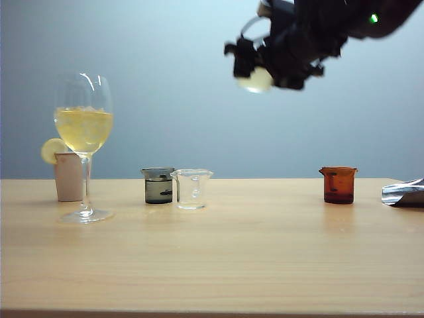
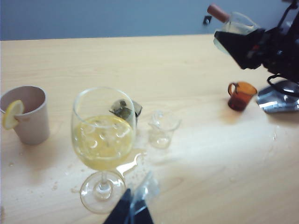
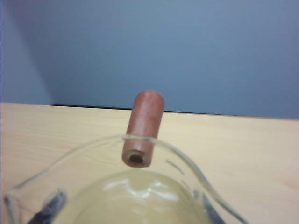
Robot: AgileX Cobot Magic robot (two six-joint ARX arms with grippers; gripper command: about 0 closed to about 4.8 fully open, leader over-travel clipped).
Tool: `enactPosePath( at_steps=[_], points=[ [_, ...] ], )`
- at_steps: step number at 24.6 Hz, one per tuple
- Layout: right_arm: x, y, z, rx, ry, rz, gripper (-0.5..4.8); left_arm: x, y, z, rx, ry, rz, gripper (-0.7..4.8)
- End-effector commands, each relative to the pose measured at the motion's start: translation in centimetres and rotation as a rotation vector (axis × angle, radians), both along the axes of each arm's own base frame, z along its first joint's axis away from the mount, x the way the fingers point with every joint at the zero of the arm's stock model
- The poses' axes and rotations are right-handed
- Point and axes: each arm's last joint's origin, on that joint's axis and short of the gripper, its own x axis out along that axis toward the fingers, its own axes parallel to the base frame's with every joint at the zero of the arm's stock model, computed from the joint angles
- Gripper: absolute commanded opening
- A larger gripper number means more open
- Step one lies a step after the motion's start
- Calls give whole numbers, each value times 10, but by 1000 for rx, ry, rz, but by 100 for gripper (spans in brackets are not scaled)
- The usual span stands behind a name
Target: Pick up the third measuring cup from the left, pour the pineapple juice inside into the goblet, and finally put the measuring cup back in its original place.
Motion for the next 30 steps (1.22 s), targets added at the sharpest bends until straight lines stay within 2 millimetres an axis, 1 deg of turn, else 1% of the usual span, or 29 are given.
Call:
enactPosePath(
  at_steps=[1, 4, 7, 9, 11, 17, 21, 23, 26, 30],
  points=[
    [3, 11, 29, -6, 8, 129, -1, 0, 0, 5, -24, -29, 17, -5],
    [3, 20, 49, -17, 27, 178, -1, 0, 0, 4, -24, -28, 17, -5],
    [-1, 31, 64, -46, -9, 224, -1, 0, 0, 5, -24, -29, 18, -5],
    [-4, 37, 70, -59, -37, 242, -1, 0, 0, 5, -24, -29, 19, -5],
    [-9, 48, 77, -62, -60, 282, -1, 0, 0, 5, -24, -29, 19, -5],
    [-20, 66, 81, -77, -83, 358, -1, 0, 0, 5, -24, -30, 19, -5],
    [-24, 79, 77, -110, -99, 391, -1, 0, 0, 5, -24, -30, 19, -5],
    [-23, 88, 74, -124, -98, 414, -1, 0, 0, 5, -24, -29, 20, -5],
    [-12, 104, 71, -142, -82, 466, -1, 1, 1, 4, -21, -29, 35, -5],
    [-3, 113, 68, -183, -105, 478, -1, 1, 2, 5, -54, -12, 97, -5]
  ],
)
